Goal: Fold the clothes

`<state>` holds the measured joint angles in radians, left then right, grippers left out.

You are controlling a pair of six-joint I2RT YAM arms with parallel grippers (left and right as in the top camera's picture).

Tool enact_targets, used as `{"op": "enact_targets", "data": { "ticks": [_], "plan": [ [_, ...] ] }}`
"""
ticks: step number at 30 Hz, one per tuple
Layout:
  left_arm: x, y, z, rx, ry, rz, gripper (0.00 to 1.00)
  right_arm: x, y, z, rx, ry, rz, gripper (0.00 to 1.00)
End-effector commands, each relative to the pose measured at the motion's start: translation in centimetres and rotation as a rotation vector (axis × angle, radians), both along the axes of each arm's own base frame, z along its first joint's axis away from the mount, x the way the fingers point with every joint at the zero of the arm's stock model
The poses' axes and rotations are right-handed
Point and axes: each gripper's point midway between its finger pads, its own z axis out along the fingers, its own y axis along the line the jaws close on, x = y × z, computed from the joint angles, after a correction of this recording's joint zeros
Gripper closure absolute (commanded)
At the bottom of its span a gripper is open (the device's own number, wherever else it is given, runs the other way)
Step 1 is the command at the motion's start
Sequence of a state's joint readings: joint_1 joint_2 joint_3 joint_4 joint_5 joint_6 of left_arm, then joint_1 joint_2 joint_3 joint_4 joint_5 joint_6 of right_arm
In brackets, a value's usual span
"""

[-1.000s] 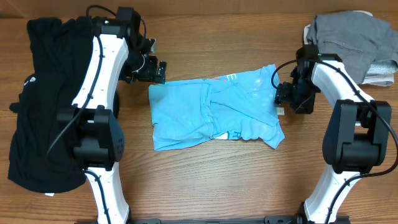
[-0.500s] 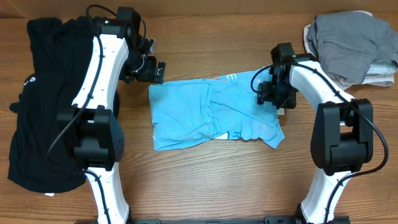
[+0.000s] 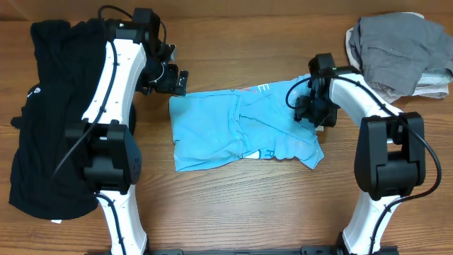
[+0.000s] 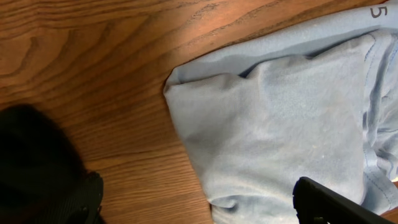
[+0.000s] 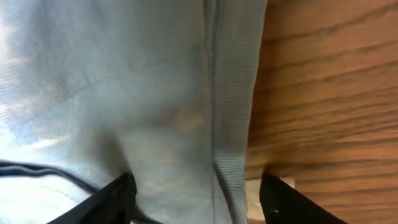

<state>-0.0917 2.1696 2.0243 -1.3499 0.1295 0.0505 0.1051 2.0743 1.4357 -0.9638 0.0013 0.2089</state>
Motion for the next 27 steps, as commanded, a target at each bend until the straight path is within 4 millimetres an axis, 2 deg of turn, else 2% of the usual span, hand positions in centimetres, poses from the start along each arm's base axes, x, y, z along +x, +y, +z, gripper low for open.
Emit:
{"op": "enact_targets", "data": {
  "ticks": [1,3,5,8,12,15,18,23,27],
  "plan": [
    [0.3,-0.3,1.0,0.003,-0.027,0.004,0.00,-2.0,0.2,-2.6,0.020,0.051,-0.027,0.32],
    [0.3,-0.3,1.0,0.002,-0.027,0.004,0.00,-2.5,0.2,-3.2,0.024,0.058,-0.037,0.32],
    [0.3,-0.3,1.0,0.003,-0.027,0.004,0.00,-2.9,0.1,-3.6,0.022,0.066,-0.056,0.39],
    [0.3,-0.3,1.0,0.002,-0.027,0.005,0.00,-3.4,0.5,-3.9,0.043,0.077,-0.057,0.67],
    [0.3,-0.3,1.0,0.003,-0.027,0.005,0.00,-3.4,1.3,-3.8,0.096,0.081,-0.071,0.94],
    [0.3,-0.3,1.0,0.003,-0.027,0.005,0.00,-2.9,1.0,-3.5,0.105,0.072,-0.101,0.96],
    [0.3,-0.3,1.0,0.003,-0.027,0.004,0.00,-2.2,-0.3,-2.9,0.108,0.060,-0.137,0.96],
    [0.3,-0.3,1.0,0.003,-0.026,0.004,0.00,-1.2,-3.8,-1.2,0.140,0.043,-0.186,0.96],
    [0.3,-0.3,1.0,0.004,-0.026,0.004,0.00,-1.4,-6.8,0.6,0.167,0.047,-0.222,0.96]
  ]
}}
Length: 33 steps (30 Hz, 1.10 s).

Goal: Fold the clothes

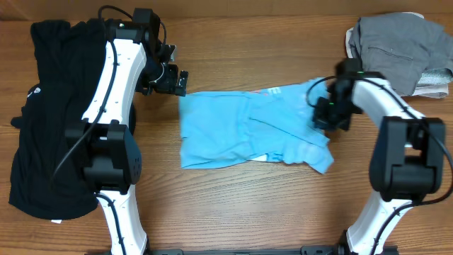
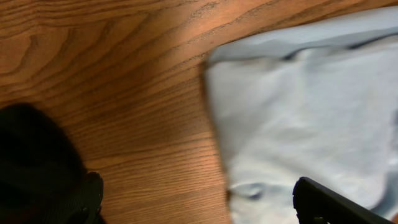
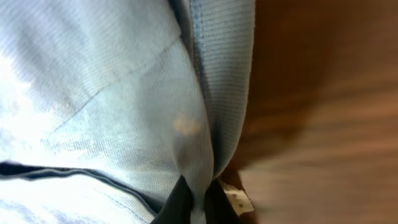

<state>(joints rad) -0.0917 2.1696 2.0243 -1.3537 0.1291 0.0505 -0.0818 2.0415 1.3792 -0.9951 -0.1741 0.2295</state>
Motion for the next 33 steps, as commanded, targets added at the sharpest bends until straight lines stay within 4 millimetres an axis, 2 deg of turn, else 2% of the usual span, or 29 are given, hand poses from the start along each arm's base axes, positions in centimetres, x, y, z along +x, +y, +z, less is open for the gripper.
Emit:
{"op": "enact_targets", "data": {
  "ticks": [1,7,10,15,17,21,25,29,33],
  "plan": [
    [0.4,-0.3,1.0,0.003,-0.030,0.004,0.00,0.4,-3.5,0.8,-0.005,-0.008,-0.027,0.96],
    [0.4,-0.3,1.0,0.005,-0.031,0.004,0.00,0.6,-4.0,3.9,0.063,-0.053,-0.034,0.96],
    [0.4,-0.2,1.0,0.011,-0.032,0.005,0.00,0.8,-2.8,5.8,0.074,-0.080,-0.013,0.96],
    [0.5,0.5,0.9,0.048,-0.036,0.008,0.00,1.0,1.8,9.0,0.115,-0.139,0.057,0.96],
    [0.5,0.6,0.9,0.055,-0.037,0.009,0.00,0.8,4.3,9.8,0.119,-0.154,0.101,0.96],
    [0.7,0.8,0.9,0.056,-0.045,0.014,0.00,0.4,8.9,10.4,0.135,-0.155,0.176,0.96],
    [1.4,1.3,1.0,0.054,-0.070,0.028,0.00,0.0,14.5,11.1,0.156,-0.184,0.259,0.96],
    [1.9,2.1,1.1,0.053,-0.086,0.046,0.00,-0.3,18.9,12.4,0.181,-0.231,0.334,0.96],
    [2.2,2.7,1.1,0.052,-0.095,0.059,0.00,-0.5,22.1,14.4,0.206,-0.278,0.386,0.96]
  ]
}}
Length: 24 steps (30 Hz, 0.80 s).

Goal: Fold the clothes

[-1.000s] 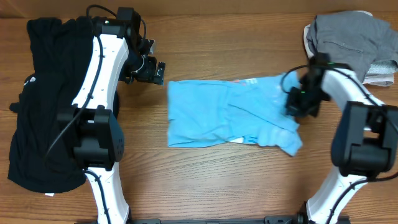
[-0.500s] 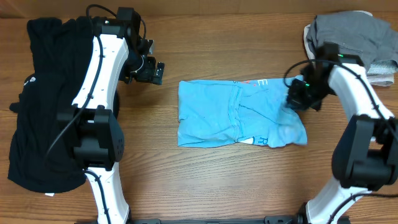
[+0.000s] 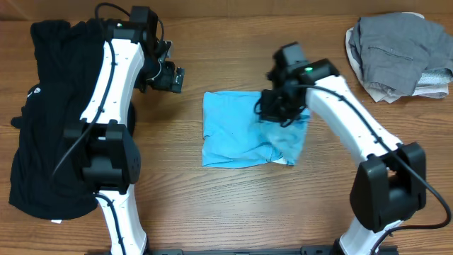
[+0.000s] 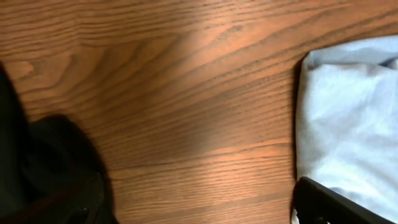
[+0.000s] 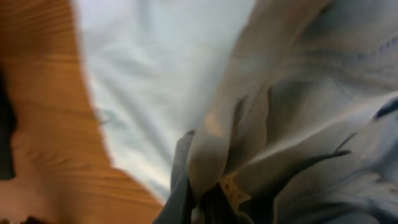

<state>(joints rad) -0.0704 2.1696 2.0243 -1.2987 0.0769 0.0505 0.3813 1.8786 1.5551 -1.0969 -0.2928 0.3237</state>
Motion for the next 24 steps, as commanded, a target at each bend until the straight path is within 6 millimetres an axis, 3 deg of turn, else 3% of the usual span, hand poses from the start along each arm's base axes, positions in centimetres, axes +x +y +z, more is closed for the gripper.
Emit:
{"op": "enact_targets", "data": {
  "ticks": [1,8,19,22,24],
  "plan": [
    [0.7,1.0,1.1,0.005,-0.037,0.034,0.00,0.7,3.3,4.0,0.070,-0.089,0.019,0.96],
    [1.0,0.9,1.1,0.001,-0.051,0.034,0.00,0.6,7.0,6.8,0.121,-0.166,0.078,0.96],
    [1.1,0.9,1.2,0.001,-0.056,0.034,0.00,-1.3,12.5,6.7,0.166,-0.213,0.196,0.94],
    [1.2,0.9,1.2,0.001,-0.059,0.034,0.00,-2.3,13.6,6.4,0.166,-0.207,0.232,0.52],
    [1.2,0.9,1.2,0.001,-0.059,0.034,0.00,-2.6,13.6,6.3,0.162,-0.201,0.239,0.36]
  ]
}}
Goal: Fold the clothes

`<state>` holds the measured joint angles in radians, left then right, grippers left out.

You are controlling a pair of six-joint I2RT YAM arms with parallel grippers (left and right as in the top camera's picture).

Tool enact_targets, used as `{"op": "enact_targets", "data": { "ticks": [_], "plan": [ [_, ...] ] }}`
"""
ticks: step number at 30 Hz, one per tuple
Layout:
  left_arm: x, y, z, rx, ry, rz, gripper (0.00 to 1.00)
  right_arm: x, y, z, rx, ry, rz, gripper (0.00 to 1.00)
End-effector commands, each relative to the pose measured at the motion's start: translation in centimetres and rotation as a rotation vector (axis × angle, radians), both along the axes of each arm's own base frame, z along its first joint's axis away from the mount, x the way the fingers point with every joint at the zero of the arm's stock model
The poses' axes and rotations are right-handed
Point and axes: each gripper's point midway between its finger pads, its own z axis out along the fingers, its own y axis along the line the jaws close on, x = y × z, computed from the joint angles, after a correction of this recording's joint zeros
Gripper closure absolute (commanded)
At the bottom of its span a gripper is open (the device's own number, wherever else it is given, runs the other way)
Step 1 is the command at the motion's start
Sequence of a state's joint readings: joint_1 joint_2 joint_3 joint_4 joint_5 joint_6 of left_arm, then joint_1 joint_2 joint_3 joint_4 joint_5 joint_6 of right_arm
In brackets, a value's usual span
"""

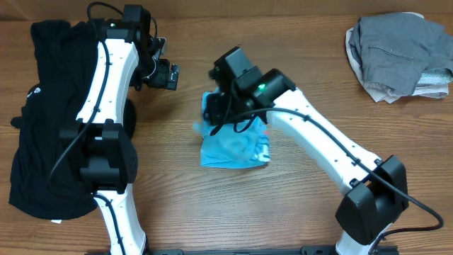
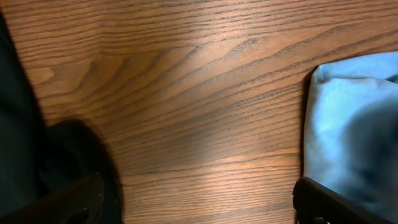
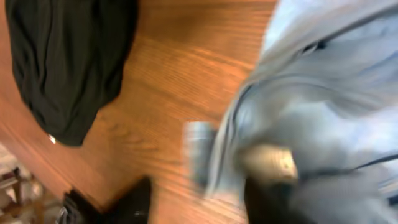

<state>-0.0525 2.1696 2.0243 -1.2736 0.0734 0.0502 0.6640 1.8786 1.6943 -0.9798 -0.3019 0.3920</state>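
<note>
The light blue garment (image 1: 237, 145) lies mid-table, doubled over into a small, roughly square bundle. My right gripper (image 1: 221, 108) hovers at its upper left edge. The right wrist view is blurred; there my right gripper (image 3: 199, 202) shows its jaws apart, blue cloth (image 3: 329, 93) hanging loose by the right finger (image 3: 267, 202). My left gripper (image 1: 164, 74) stands open to the left of the garment. In its own view my left gripper (image 2: 196, 205) has bare wood between its fingers and the blue edge (image 2: 354, 124) at the right.
A black garment pile (image 1: 42, 113) covers the table's left side, also seen in the right wrist view (image 3: 68, 56). A grey and white clothes pile (image 1: 396, 49) sits at the back right corner. Bare wood lies between them.
My right gripper was shut on the garment's edge above its middle. Now it is at the garment's left edge with its jaws apart, and the garment is narrower. My left gripper shifted slightly left.
The blue garment lay spread wide with my right gripper open at its right edge. Then that gripper was shut on the edge, further right. Later it held the edge over the middle, and now the garment lies doubled leftward and is let go.
</note>
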Motion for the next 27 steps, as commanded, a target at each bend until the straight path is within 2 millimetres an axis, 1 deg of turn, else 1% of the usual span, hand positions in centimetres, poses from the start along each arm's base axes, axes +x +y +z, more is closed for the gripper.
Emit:
{"op": "enact_targets", "data": {
  "ticks": [1,3,5,6,7,8,9,10,13,15,19,20,27],
  "plan": [
    [0.5,0.1,1.1,-0.001,-0.034,0.015,0.00,-0.3,0.8,0.8,0.014,-0.006,0.016,0.31],
    [0.5,0.1,1.1,-0.001,-0.035,0.015,0.00,-0.3,0.3,0.9,0.001,0.007,0.009,0.30],
    [0.5,0.1,1.1,-0.001,-0.035,0.015,0.00,0.0,-1.0,1.0,-0.035,0.014,-0.019,0.30],
    [0.5,0.1,1.1,-0.001,-0.036,0.015,0.00,0.3,-2.1,1.0,-0.070,0.016,-0.042,0.30],
    [0.6,0.1,1.1,-0.001,-0.038,0.015,0.00,0.6,-4.1,0.7,-0.136,0.025,-0.082,0.30],
    [0.7,0.1,1.1,-0.001,-0.040,0.015,0.00,0.7,-5.0,0.4,-0.169,0.033,-0.100,0.30],
    [0.8,0.1,1.2,-0.002,-0.045,0.015,0.00,0.5,-7.1,-0.4,-0.245,0.063,-0.133,0.30],
    [0.8,0.1,1.2,-0.002,-0.048,0.015,0.00,0.2,-7.8,-0.8,-0.270,0.083,-0.139,0.30],
    [1.0,0.1,1.2,-0.002,-0.053,0.015,0.00,-0.3,-8.4,-2.2,-0.299,0.120,-0.140,0.34],
    [1.0,0.1,1.2,-0.002,-0.055,0.015,0.00,-0.6,-8.5,-3.6,-0.313,0.142,-0.142,0.35],
    [1.0,0.1,1.2,-0.002,-0.056,0.015,0.00,-1.0,-8.3,-5.8,-0.325,0.168,-0.132,0.37],
    [1.0,0.1,1.2,-0.002,-0.056,0.015,0.00,-1.0,-8.1,-6.4,-0.322,0.169,-0.129,0.38],
    [1.1,0.1,1.2,-0.002,-0.057,0.015,0.00,-1.8,-8.2,-8.4,-0.334,0.187,-0.118,0.45]
  ]
}}
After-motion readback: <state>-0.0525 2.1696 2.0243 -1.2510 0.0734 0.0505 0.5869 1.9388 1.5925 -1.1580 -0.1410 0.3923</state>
